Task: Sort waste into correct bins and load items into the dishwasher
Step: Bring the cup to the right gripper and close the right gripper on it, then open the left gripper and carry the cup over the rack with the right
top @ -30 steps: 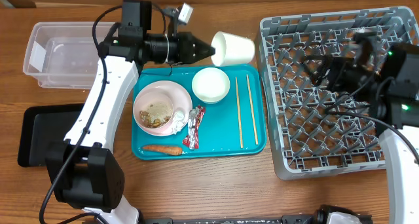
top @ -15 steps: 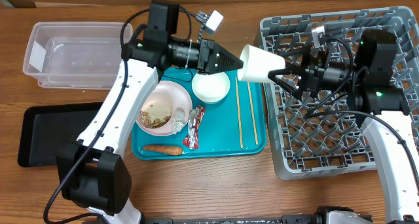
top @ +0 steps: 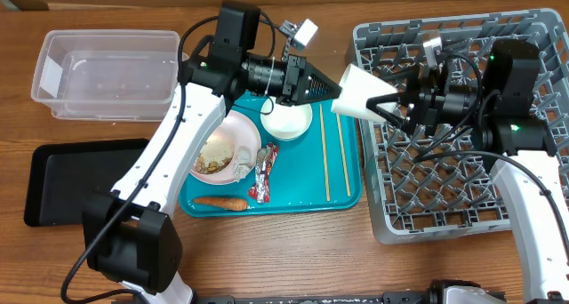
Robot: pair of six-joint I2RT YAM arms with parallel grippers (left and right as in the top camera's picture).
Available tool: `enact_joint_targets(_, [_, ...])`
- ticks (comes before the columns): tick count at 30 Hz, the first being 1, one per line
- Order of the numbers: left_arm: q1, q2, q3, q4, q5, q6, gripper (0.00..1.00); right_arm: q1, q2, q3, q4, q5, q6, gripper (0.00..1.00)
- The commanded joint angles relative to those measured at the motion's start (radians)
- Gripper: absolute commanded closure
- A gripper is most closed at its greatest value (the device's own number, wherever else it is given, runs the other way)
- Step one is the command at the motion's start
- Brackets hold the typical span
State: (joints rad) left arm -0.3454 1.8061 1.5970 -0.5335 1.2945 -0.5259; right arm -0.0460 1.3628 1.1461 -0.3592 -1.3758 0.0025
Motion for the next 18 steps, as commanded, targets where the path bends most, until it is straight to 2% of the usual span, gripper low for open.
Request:
enact_joint_targets(1, [-0.007,0.005,0.017,0.031,-0.053,-0.063,0.96,0.007,-0.002,0.027,-0.002,-0.04,-0.003,0.38])
enact_joint_targets(11, [-0.008,0.005,0.017,0.103,-0.057,-0.108,0.96,0.007,-0.001,0.026,-0.016,-0.031,-0.003,0.37])
enact_joint_targets(12, [-0.008,0.005,0.017,0.105,-0.056,-0.111,0.96,0.007,-0.001,0.026,-0.016,-0.032,-0.003,0.32])
enact_joint_targets(14, [-0.008,0.005,0.017,0.105,-0.056,-0.11,0.96,0.007,-0.001,0.026,-0.016,-0.031,-0.003,0.14])
enact_joint_targets(18, [-0.008,0.005,0.017,0.105,-0.056,-0.118,0.96,0.007,-0.001,0.026,-0.024,0.0,-0.003,0.12])
